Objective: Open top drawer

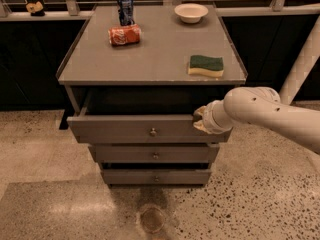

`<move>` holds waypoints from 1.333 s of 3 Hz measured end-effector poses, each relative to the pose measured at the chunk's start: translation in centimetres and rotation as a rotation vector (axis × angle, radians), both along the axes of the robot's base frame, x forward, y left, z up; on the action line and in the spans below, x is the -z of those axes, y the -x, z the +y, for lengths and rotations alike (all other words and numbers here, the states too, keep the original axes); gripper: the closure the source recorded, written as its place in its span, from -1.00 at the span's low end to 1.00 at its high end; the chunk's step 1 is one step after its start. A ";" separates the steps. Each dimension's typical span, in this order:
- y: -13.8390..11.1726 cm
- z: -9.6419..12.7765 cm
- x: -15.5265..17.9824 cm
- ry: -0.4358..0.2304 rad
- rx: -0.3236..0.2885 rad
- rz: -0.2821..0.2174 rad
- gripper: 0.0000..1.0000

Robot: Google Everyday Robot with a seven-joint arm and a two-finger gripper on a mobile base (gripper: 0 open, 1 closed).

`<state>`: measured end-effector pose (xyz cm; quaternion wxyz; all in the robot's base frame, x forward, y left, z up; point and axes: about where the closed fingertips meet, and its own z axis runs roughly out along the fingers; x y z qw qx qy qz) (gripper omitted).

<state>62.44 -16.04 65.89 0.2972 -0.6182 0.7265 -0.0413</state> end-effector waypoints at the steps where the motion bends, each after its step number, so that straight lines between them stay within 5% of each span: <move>1: 0.3 0.0 0.0 -0.004 -0.008 0.003 1.00; 4: 2.4 0.0 0.1 -0.026 -0.028 0.011 1.00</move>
Offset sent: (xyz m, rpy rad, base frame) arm -0.1303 -0.0199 -0.0690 0.1394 0.1032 0.1467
